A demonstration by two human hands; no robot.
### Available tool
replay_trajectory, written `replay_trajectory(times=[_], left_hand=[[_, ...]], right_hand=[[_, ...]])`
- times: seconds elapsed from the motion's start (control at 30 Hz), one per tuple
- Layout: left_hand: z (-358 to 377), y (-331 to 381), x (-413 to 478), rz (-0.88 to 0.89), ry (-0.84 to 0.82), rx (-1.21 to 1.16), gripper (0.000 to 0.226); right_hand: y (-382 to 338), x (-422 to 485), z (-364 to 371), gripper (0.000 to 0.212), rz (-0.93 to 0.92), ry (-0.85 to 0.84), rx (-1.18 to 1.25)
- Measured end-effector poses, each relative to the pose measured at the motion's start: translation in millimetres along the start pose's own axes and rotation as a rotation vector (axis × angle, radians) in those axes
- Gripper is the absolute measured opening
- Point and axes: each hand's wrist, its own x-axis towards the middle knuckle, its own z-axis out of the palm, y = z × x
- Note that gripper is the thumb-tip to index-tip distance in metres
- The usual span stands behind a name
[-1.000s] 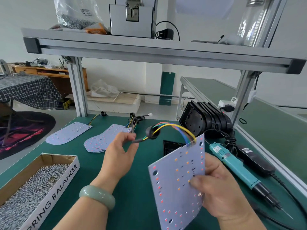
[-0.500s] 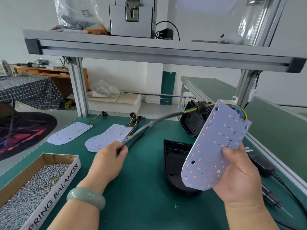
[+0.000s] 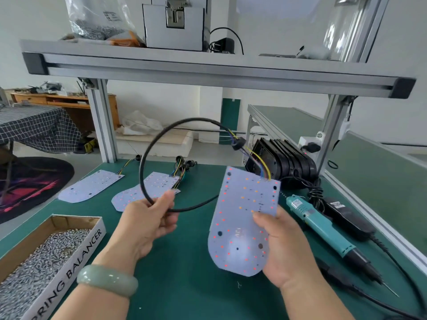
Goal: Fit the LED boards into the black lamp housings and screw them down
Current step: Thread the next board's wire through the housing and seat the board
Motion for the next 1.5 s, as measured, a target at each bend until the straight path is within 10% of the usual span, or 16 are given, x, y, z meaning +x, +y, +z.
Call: replay_trajectory(times=[0.6,0.77,0.9,0.97,1.27,1.5], left_hand=[[31.4,-0.1,-30.5,-0.092,-0.350,-0.042,0.026],[29.2,-1.1,-20.9,-0.029,-0.209,-0.166,0.019],[19.5,4.4,-13.9,0.025,-0.141,-0.372,0.020],[18.1,5.2,-13.2,0.050,-0.158,-0.447,0.020],[19.0,6.1,-23.5,0.019,-0.350,-0.419,0.024],[18.7,3.9,-22.9,-0.019,-0.353,-0.355,0.016]], right_hand=[[21.9,-6.4,20.1,0.024,0.099,-0.054,-0.287],[4.6,5.3,-7.1,0.040,-0.314,0.378,-0.941],[-0.4,17.5,-36.9,0.059,0.163,0.427,-1.144],[5.4,21.6,-42.4,0.025,0.269,0.347,-1.227],[4.5,27.1,-45.3,0.030,0.084,0.571,-0.346],[6.0,25.8,-42.2,0.046,-0.033,0.492,-0.294]])
